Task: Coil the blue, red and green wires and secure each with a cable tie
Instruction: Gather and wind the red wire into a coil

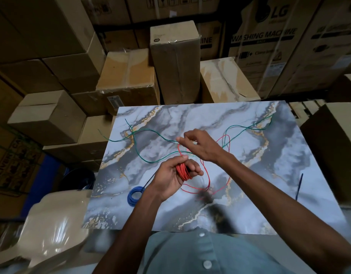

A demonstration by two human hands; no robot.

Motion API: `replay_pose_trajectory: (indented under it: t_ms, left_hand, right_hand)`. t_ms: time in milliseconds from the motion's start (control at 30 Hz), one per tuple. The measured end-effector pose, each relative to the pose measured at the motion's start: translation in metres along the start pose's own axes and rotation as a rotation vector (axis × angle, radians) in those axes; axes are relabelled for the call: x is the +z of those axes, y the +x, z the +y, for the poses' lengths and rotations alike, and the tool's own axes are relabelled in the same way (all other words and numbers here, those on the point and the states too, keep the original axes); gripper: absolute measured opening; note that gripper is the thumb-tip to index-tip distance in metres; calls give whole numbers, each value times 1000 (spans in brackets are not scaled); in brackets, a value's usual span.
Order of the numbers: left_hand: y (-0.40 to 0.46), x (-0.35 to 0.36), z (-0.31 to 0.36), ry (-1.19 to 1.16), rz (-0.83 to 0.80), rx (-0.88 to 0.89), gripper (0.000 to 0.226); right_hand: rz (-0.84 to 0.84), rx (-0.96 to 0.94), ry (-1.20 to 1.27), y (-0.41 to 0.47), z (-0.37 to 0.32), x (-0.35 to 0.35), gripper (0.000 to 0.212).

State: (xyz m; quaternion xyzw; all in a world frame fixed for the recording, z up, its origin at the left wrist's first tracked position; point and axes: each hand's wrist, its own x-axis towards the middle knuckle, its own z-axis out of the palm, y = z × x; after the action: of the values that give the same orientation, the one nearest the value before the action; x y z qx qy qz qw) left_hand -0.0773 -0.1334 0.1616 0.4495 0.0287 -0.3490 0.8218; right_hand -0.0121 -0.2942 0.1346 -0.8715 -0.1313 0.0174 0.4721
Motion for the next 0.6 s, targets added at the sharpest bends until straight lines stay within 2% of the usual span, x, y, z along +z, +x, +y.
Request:
replay_pose_trajectory:
  t_ms: [167, 267, 367, 433, 600]
  left_hand:
    - [-4, 1, 1, -103, -7, 43, 45]
    - [-2, -2, 9, -194, 30, 134, 44]
    - [1, -5, 17, -317, 54, 210, 43]
    - [4, -8, 18, -373, 64, 254, 43]
    - [11, -23, 20, -516, -1, 334, 55]
  right_hand:
    - [90, 124, 291, -4, -2, 5, 57]
    - [37, 188, 400, -13, 6, 13, 53]
    - [-52, 207, 545, -27, 6, 27, 37]
    - [-54, 231, 557, -34, 3, 34, 26]
    - [-61, 309, 433, -50, -4, 36, 23]
